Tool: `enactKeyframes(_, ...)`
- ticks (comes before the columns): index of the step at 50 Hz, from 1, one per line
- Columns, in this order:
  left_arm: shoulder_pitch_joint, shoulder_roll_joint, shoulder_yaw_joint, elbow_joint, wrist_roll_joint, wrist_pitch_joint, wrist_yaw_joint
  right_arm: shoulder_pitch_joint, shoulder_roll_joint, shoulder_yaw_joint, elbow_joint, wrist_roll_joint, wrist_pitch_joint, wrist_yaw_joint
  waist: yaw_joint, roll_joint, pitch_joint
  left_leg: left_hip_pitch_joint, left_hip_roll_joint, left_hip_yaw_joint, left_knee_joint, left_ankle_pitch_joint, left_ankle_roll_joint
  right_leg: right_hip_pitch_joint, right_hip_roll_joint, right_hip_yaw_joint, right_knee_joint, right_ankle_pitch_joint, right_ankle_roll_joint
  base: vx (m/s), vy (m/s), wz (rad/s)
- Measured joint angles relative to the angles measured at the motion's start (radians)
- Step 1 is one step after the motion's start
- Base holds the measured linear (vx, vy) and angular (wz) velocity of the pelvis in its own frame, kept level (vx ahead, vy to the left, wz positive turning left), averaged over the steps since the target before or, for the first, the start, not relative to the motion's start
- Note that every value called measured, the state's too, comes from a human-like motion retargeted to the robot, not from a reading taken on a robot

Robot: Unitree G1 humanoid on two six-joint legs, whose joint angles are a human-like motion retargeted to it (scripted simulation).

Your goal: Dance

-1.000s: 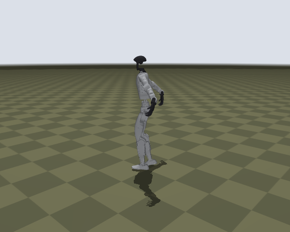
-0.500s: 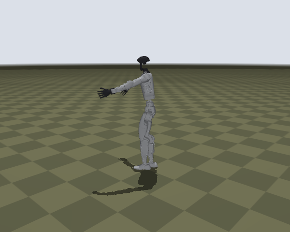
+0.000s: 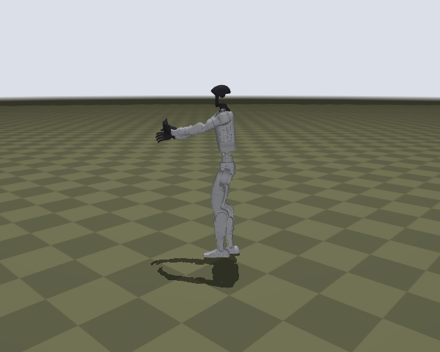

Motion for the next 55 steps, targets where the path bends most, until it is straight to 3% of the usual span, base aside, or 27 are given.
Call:
enactKeyframes(9,0.015,0.029,0.005,-0.001,-0.107,0.050,-0.061,-0.004,-0.001,-0.036,0.026,0.311,0.008,0.241,0.005,-0.008,-0.008,0.007,0.005,0.038,-0.003,0.017,0.036,0.023,0.001,-0.052,-0.039,0.020,-0.063,0.00,0.00,0.00)
enactKeyframes(18,0.005,0.050,-0.006,0.002,-0.103,0.066,-0.105,-0.014,-0.004,-0.033,0.024,0.318,0.076,0.371,0.021,-0.017,-0.015,0.019,0.012,0.074,-0.019,0.027,0.047,0.039,0.013,-0.066,-0.070,0.044,-0.090,0.00,0.00,0.00)
enactKeyframes(25,-0.009,0.053,-0.032,0.017,-0.101,0.040,-0.087,-0.018,-0.002,-0.053,0.036,0.325,0.061,0.341,0.025,-0.022,-0.019,0.021,0.018,0.082,-0.018,0.024,0.045,0.040,0.018,-0.066,-0.074,0.052,-0.093,0.00,0.00,0.00)
enactKeyframes(35,-0.027,0.020,-0.010,0.077,-0.071,-0.066,0.078,-0.050,-0.029,-0.091,0.095,0.265,0.054,0.226,0.017,-0.016,-0.012,0.024,0.027,0.061,-0.017,0.001,-0.008,0.043,0.026,-0.071,-0.070,0.042,-0.092,0.00,0.00,0.00)
enactKeyframes(55,-0.033,0.021,0.028,0.117,-0.047,-0.035,0.089,-0.065,-0.021,-0.114,0.125,0.230,0.075,0.181,0.024,-0.010,0.004,0.006,0.026,0.056,-0.023,0.004,-0.017,0.025,0.020,-0.080,-0.076,0.055,-0.085,0.00,0.00,0.00)
